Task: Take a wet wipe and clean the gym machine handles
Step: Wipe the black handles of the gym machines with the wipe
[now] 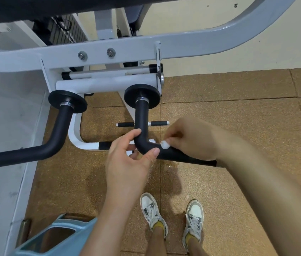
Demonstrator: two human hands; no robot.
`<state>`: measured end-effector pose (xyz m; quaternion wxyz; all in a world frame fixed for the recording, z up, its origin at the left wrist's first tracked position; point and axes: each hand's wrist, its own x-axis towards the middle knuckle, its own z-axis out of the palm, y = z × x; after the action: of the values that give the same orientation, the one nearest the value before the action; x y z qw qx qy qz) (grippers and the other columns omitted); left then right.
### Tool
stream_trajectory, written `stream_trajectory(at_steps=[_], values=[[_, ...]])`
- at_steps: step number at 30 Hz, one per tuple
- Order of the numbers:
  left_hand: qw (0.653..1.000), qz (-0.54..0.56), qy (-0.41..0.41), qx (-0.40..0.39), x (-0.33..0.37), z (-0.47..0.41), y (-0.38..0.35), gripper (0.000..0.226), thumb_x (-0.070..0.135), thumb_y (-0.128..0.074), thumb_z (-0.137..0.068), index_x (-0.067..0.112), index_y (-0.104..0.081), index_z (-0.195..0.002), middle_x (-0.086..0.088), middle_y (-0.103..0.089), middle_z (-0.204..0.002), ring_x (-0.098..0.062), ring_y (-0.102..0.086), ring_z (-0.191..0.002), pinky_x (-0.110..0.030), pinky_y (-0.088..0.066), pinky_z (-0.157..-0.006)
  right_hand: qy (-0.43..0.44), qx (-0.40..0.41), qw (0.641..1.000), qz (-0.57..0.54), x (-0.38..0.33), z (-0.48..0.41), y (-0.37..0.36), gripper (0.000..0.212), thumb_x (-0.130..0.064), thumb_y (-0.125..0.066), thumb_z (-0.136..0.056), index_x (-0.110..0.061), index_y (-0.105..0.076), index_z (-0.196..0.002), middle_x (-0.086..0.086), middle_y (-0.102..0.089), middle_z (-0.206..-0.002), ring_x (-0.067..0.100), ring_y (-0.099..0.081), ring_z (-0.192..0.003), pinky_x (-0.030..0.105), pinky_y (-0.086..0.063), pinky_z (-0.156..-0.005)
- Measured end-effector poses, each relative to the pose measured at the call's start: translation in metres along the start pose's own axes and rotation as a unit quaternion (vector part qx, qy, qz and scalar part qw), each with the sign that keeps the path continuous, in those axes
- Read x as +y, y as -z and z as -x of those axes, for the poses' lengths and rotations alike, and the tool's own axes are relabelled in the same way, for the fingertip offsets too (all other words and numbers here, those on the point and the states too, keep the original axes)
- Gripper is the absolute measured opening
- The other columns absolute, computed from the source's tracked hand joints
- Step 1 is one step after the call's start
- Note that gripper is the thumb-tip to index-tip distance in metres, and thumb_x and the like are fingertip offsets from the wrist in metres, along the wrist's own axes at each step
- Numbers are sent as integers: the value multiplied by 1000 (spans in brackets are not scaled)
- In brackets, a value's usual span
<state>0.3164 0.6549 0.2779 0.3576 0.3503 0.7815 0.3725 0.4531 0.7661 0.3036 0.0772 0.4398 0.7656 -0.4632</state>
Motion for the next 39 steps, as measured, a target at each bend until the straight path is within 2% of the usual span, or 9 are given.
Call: stream_trajectory(at_steps=[4, 7, 11, 15, 21, 26, 32, 36, 39], values=[[1000, -3, -11, -1, 0, 0, 1, 52, 28, -80, -74, 50, -53, -112, 7, -58, -115, -6, -62, -98, -13, -48, -79, 17, 31, 999, -11, -12, -19, -11, 17, -24, -57, -93, -24, -74, -95, -12, -62, -77, 5, -56, -74, 15, -36, -58], [1000, -7, -16, -11, -1, -1, 3, 51, 27, -80, -74, 47, -55, -115, 11, -57, -115, 0, -59, -97, -6, -46, -76, -5, 9, 999, -35, -2, -14, -1, 15, -26, -62, -90, -24, -76, -96, -16, -65, -80, 0, -57, -76, 12, -39, -63], [1000, 5, -12, -13, -2, -3, 4, 51, 24, -80, -74, 47, -57, -113, 8, -57, -111, -2, -61, -95, -9, -47, -79, -37, 6, 998, -48, -4, -13, 4, 10, -26, -67, -86, -23, -76, -90, -11, -70, -85, 5, -62, -81, 18, -46, -66], [1000, 20, -8, -16, -1, -5, 3, 53, 20, -82, -71, 47, -58, -110, 3, -58, -109, -9, -65, -95, -22, -53, -84, -33, 92, 991, -95, -20, -28, -19, 9, -17, -68, -82, -19, -72, -74, -6, -68, -71, 12, -65, -73, 23, -50, -67], [1000, 5, -20, 2, -3, -8, 3, 54, 22, -84, -68, 37, -63, -115, 9, -58, -108, -3, -58, -89, -21, -51, -84, -88, 194, 942, -258, -24, -47, -30, 10, -14, -75, -72, -17, -67, -67, 4, -71, -73, 25, -70, -76, 43, -57, -76], [1000, 7, -12, 0, -2, -8, 4, 54, 21, -85, -67, 40, -63, -113, 5, -60, -109, -4, -61, -92, -22, -50, -88, -28, 87, 992, -83, -27, -36, -16, 17, -13, -69, -77, -22, -64, -64, -3, -65, -74, 16, -64, -76, 23, -49, -64], [1000, -2, -8, -8, 1, -9, 5, 52, 26, -84, -69, 48, -59, -109, 6, -59, -107, -7, -62, -94, -19, -48, -83, -66, 253, 945, -198, -27, -50, -28, 8, -15, -69, -78, -18, -65, -71, 2, -70, -78, 23, -68, -80, 40, -56, -77], [999, -27, -17, -7, 0, -10, 9, 51, 31, -82, -70, 44, -63, -114, 15, -59, -102, -7, -60, -92, -25, -53, -81, -31, 176, 982, -58, -29, -36, -30, 17, -12, -64, -79, -24, -59, -68, -3, -64, -81, 17, -62, -81, 26, -46, -63], [999, -32, -12, -3, 1, -11, 9, 47, 33, -81, -71, 49, -61, -111, 15, -58, -92, -6, -61, -88, -15, -48, -73, -63, 234, 961, -134, -30, -45, -33, 13, -15, -67, -79, -23, -60, -70, -3, -65, -79, 17, -63, -80, 27, -45, -62]])
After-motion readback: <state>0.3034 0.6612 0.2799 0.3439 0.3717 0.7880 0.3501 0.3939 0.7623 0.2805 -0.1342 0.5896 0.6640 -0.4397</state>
